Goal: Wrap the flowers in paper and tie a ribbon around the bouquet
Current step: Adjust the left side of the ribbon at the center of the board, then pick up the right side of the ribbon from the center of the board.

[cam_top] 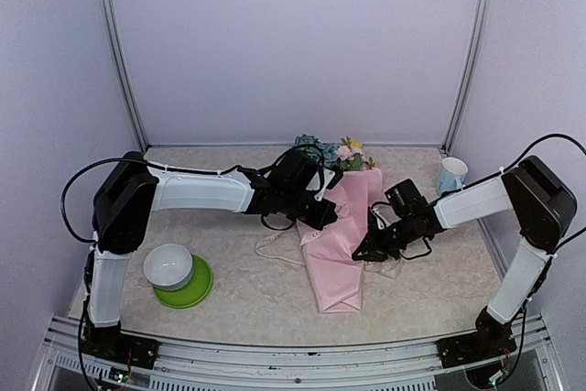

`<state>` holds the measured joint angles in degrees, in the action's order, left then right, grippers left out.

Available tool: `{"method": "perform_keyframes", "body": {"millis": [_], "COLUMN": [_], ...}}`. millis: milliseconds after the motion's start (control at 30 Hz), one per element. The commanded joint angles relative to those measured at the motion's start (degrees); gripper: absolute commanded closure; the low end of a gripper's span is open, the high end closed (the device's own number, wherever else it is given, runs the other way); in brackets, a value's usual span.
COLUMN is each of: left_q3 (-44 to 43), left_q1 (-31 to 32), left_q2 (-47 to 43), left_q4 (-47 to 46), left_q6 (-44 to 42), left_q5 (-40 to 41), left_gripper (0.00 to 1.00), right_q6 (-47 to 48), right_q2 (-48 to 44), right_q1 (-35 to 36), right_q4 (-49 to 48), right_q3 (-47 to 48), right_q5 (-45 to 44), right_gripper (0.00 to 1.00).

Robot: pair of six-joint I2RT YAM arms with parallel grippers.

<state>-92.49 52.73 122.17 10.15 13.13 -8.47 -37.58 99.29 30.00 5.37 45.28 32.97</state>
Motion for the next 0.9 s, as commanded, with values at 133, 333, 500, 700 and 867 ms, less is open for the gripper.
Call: {"method": "perform_keyframes", "body": {"millis": [133, 333, 500, 700, 867], "left_q3": [-8.5, -13.8, -15.0, -13.4, -12.7], "left_q1": [0.0, -0.1, -0.2, -0.2, 0.1], "left_q2": [8.8, 15.3, 18.7, 19.7, 19.7], "left_q4": [1.0, 4.0, 6.8, 5.3, 4.6], "left_q6": [2.1, 2.2, 2.8, 3.6, 3.7], "left_q5": [-8.8, -8.1, -9.6, -11.6, -11.6], "left_gripper": [1.0, 1.0, 1.0, 1.0, 1.0], "right_q6": [-1.6, -0.9, -1.1, 1.3, 5.2], "right_q2": [-0.5, -4.0, -10.7, -18.9, -17.5], "right_q1": [1.5, 3.5, 3.8, 1.3, -7.0], "right_q4": [0.2, 6.4, 11.6, 24.6, 31.3], "right_q3": [-1.3, 1.1, 1.5, 4.7, 6.0], "right_q5": [-1.3, -4.2, -6.5, -17.6, -29.8], "right_gripper": [1.0, 0.85, 0.71, 0.6, 0.51]}}
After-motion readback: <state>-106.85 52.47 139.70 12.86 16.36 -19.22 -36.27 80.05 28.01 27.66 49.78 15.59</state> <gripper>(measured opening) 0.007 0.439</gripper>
